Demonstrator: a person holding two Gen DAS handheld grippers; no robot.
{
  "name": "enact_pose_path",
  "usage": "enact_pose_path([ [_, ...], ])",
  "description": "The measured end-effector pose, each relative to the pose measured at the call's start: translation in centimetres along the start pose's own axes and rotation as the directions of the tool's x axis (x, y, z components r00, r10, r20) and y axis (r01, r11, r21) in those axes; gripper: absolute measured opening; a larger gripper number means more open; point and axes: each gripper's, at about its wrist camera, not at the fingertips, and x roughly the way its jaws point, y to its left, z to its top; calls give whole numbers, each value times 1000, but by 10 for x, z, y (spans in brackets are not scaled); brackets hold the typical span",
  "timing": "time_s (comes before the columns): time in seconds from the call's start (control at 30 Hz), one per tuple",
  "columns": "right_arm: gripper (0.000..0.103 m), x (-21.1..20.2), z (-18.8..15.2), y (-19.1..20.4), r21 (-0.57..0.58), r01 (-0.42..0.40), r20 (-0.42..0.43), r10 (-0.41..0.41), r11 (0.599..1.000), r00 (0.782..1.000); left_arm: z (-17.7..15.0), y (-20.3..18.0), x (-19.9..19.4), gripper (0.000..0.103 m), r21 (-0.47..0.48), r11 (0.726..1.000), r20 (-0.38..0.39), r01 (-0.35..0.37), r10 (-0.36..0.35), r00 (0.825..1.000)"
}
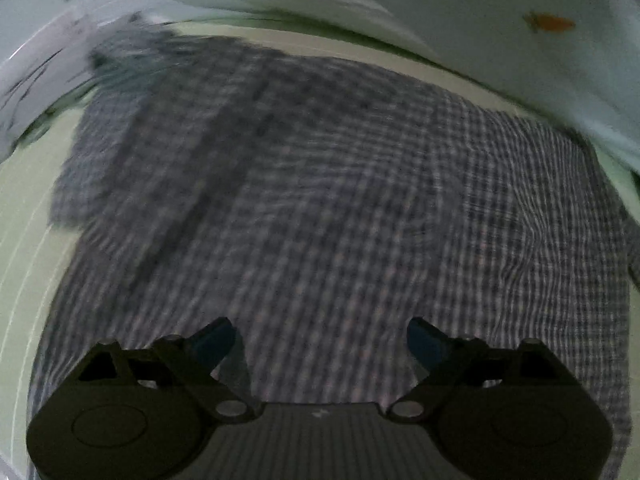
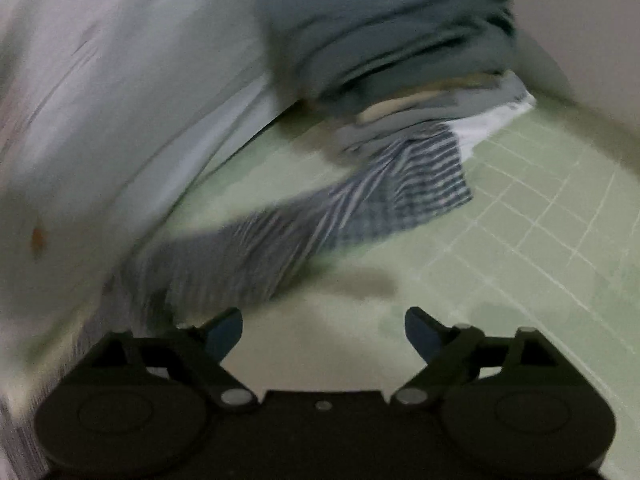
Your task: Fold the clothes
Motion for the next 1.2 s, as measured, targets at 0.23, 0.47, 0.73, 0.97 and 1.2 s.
enact_pose_path([
  [0.23,89,63,64,-37,305,28,11,-33,952,999,21,-32,30,94,42,999,-64,-3,6,998],
  [0.47,67,95,82,-60,349,140,-6,-147,926,989,16,-45,40,101,95,995,-72,-44,51,996],
  [0.73,3,16,57,-77,204,-135,329,62,970,942,5,-50,43,103,89,995,-41,-49,52,998],
  [0.97,19,26,15,-114,209,202,85,-224,957,971,-3,-44,45,103,78,996,-38,-50,53,998],
  [1.2,83,30,5,-53,74,202,77,-208,977,975,3,-36,47,103,134,991,-80,-13,24,996],
])
